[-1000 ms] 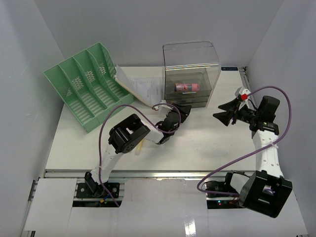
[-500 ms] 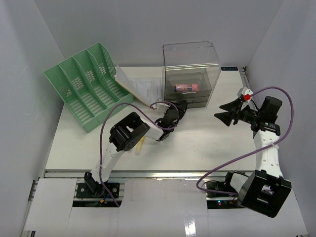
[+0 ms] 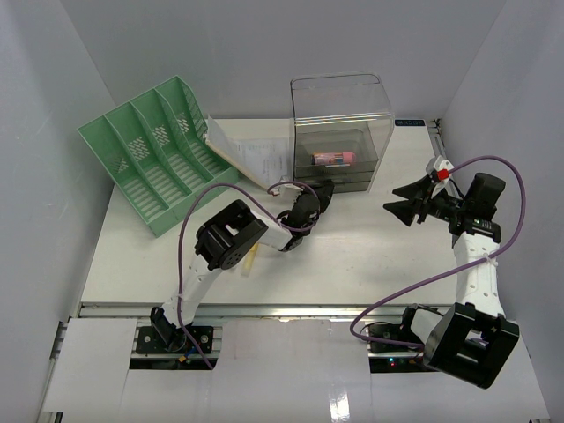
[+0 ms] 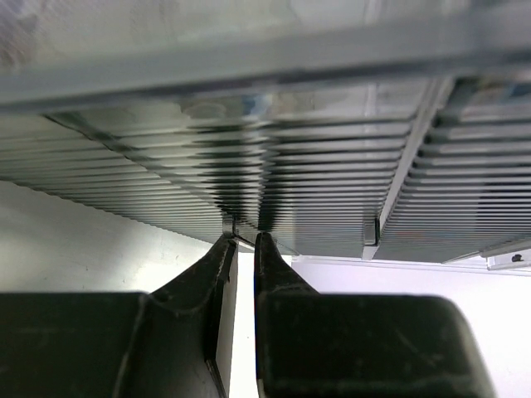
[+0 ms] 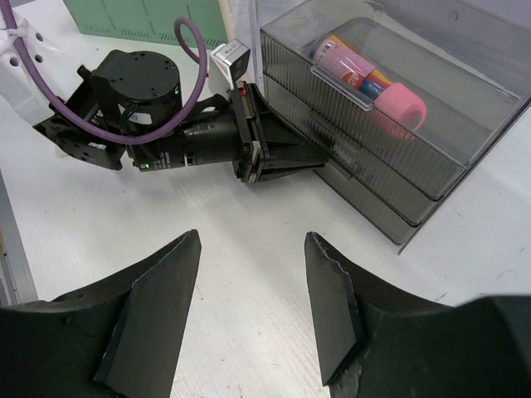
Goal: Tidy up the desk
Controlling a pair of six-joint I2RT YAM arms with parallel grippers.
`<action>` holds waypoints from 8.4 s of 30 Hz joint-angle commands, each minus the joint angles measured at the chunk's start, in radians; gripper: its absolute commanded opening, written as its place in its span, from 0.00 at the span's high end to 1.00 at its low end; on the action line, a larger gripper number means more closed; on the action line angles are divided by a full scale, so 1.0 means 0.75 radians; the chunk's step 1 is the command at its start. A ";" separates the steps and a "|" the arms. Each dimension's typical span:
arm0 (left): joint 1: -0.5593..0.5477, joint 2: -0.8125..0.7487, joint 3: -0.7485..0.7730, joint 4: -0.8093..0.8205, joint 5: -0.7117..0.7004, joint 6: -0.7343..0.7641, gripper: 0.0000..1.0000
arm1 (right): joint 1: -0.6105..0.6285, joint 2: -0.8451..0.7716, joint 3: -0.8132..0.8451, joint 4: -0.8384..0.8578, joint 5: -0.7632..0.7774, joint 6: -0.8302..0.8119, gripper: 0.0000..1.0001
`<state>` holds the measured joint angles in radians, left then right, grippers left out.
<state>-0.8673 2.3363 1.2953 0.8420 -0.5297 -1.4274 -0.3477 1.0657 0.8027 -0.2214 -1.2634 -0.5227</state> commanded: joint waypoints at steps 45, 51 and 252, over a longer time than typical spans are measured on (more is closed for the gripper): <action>-0.251 -0.564 -0.915 0.387 0.299 0.197 0.17 | 0.014 0.473 0.640 -1.447 0.985 -2.342 0.10; -0.251 -0.844 -1.007 0.205 0.357 0.439 0.17 | 0.015 0.749 0.764 -1.396 1.036 -2.442 0.08; 0.126 -2.401 -0.823 -1.709 0.524 1.356 0.02 | 1.361 0.369 0.221 -0.356 0.793 -0.832 0.09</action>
<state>-0.7822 0.8287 0.8252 -0.3007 0.0199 -0.1987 0.5156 1.1787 0.8458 -0.6227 -0.9188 -1.2170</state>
